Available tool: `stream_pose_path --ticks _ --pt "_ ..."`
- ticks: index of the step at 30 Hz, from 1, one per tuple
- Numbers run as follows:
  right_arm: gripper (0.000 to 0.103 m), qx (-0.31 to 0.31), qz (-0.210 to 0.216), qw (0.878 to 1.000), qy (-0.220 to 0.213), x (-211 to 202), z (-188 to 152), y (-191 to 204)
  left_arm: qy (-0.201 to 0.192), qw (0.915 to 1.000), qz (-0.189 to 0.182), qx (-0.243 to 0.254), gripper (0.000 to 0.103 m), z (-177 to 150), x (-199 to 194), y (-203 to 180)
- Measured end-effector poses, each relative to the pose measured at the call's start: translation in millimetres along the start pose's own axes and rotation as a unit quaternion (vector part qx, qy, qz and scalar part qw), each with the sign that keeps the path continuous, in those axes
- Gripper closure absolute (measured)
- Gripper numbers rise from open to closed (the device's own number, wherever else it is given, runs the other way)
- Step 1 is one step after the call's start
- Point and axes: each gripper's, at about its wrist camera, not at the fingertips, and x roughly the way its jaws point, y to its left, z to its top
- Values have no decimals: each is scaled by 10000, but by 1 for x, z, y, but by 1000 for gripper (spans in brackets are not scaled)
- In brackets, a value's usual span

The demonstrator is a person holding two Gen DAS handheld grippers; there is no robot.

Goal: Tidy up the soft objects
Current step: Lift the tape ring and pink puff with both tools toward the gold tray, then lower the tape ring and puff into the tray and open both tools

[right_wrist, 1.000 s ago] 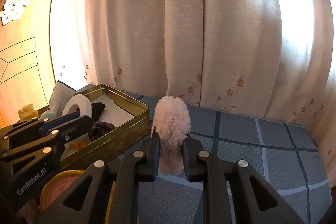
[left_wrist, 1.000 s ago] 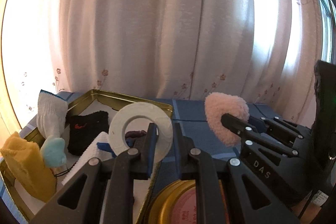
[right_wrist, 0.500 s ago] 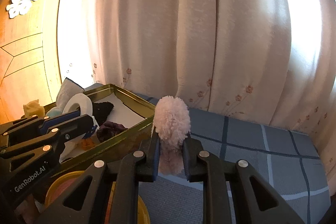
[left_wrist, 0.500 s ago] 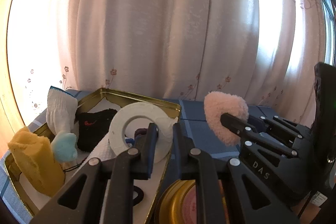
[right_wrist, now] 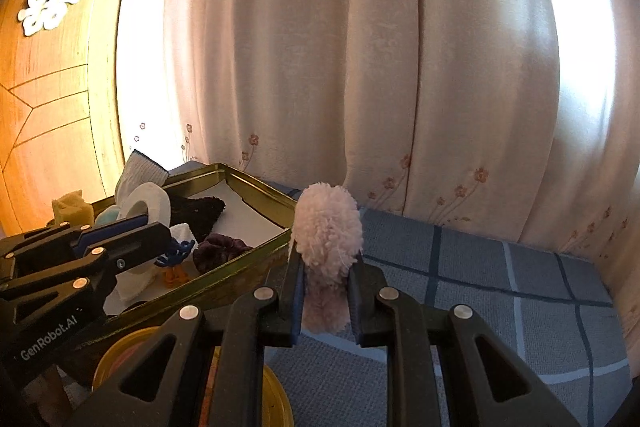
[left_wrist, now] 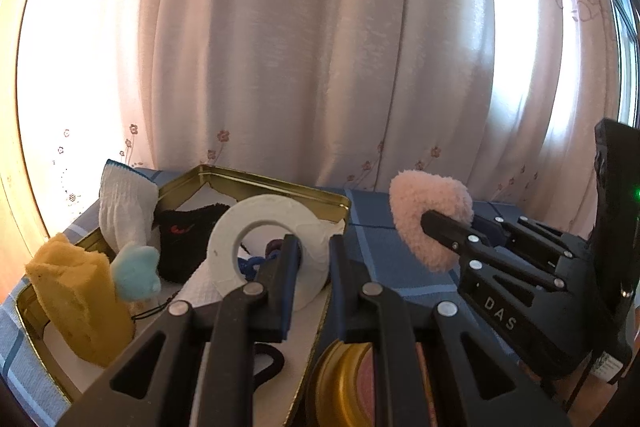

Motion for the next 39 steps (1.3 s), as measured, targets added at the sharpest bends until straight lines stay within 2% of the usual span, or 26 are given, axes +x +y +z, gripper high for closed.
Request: stream_pose_path --ticks 17,39 --pt "83 -142 185 9997 49 -3 10 23 -1 10000 0 20 89 6 -13 12" --pt "83 -387 550 9977 103 1 54 65 125 9994 269 -188 89 13 -17 50"
